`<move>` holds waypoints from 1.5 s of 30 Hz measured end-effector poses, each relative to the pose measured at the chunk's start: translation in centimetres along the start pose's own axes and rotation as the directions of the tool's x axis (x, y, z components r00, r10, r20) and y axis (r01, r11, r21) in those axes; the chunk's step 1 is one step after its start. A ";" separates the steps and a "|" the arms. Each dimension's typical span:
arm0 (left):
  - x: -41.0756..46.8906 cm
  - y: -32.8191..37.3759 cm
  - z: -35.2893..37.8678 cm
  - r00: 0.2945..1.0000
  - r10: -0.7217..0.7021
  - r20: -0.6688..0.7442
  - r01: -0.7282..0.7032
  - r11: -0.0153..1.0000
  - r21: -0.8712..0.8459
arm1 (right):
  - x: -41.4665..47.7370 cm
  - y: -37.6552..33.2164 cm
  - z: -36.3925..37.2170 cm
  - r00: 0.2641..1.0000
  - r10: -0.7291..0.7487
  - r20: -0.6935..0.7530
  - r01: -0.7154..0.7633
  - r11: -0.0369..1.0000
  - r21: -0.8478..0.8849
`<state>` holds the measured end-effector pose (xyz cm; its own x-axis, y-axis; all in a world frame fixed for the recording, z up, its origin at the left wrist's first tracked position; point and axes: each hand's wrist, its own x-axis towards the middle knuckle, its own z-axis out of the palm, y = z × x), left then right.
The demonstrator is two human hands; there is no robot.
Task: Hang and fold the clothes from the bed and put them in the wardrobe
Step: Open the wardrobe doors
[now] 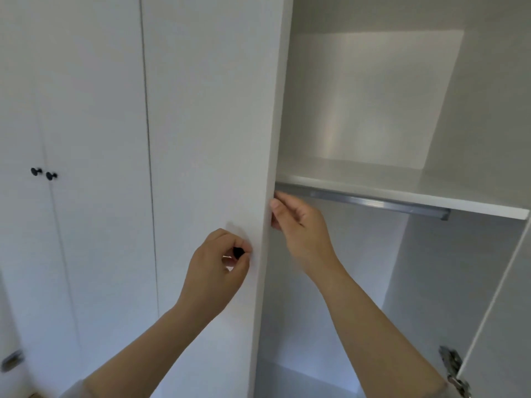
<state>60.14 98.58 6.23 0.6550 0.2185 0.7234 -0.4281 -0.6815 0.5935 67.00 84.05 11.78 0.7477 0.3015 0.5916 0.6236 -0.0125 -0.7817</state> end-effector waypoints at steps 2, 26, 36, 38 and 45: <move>-0.1 -0.1 -0.1 1.000 -0.001 0.003 0.001 1.000 -0.002 | 0.2 -0.4 0.6 0.999 -0.038 0.006 0.038 0.999 -0.035; -5.0 -4.0 -10.0 0.955 -0.277 -0.106 0.264 0.957 -0.124 | -3.9 -3.1 5.7 0.986 -0.106 -0.126 0.116 0.990 0.077; -6.7 -5.6 -17.7 0.925 -0.306 -0.224 0.303 0.952 -0.048 | -6.4 -5.7 14.5 0.978 -0.209 0.022 0.195 0.939 0.283; -7.3 -5.9 -19.8 0.913 -0.316 -0.259 0.322 0.946 -0.018 | -6.4 -6.4 16.9 0.974 -0.228 0.021 0.214 0.941 0.262; -9.9 -7.1 -26.8 0.866 -0.345 -0.361 0.390 0.919 0.057 | -5.5 -8.2 26.0 0.957 -0.275 0.088 0.249 0.940 0.234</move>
<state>40.01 120.03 4.30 0.4901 0.6767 0.5494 -0.1031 -0.5809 0.8074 51.80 107.25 9.82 0.5241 0.3760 0.7642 0.7185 0.2864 -0.6338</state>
